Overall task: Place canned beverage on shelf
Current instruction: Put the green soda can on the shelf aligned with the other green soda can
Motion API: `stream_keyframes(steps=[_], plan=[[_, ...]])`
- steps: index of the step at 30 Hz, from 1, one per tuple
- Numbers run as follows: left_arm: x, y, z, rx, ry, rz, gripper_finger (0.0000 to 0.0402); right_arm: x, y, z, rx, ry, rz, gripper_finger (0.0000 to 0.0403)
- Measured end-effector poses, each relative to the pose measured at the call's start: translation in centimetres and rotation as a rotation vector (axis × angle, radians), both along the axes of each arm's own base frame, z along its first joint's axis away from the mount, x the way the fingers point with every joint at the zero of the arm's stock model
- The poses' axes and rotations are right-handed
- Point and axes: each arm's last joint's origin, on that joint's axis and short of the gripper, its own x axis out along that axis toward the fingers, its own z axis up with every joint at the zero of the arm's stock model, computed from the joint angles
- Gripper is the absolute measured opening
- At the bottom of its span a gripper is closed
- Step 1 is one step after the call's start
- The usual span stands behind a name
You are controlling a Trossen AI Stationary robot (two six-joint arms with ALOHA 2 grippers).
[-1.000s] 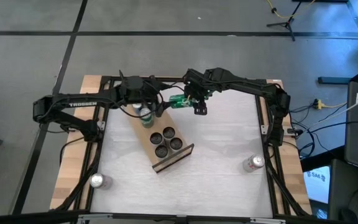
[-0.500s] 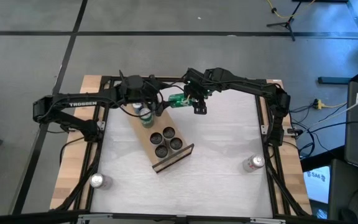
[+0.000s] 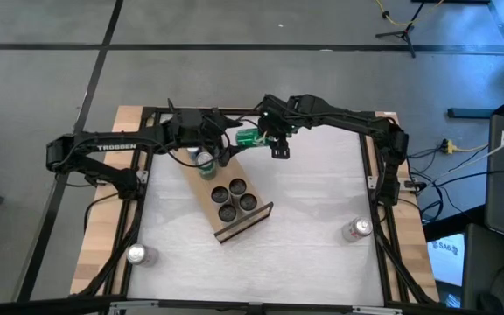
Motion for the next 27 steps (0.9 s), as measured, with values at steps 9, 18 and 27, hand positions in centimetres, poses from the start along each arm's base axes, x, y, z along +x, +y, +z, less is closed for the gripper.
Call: stream_keyframes(steps=[9,18,27], plan=[[0.0,0.1,0.0,0.017,0.005,0.034,0.0383,-0.1,0.1,3.5,-0.011,-0.082,0.008,0.0243],[0.0,0.1,0.0,0.042,0.012,0.01,0.0383,-0.5,0.3,4.0,0.021,-0.066,0.019,0.0243],[0.3,0.1,-0.4,0.051,0.031,-0.011,0.0383,-0.4,0.8,4.0,0.161,-0.101,0.081,0.0243]])
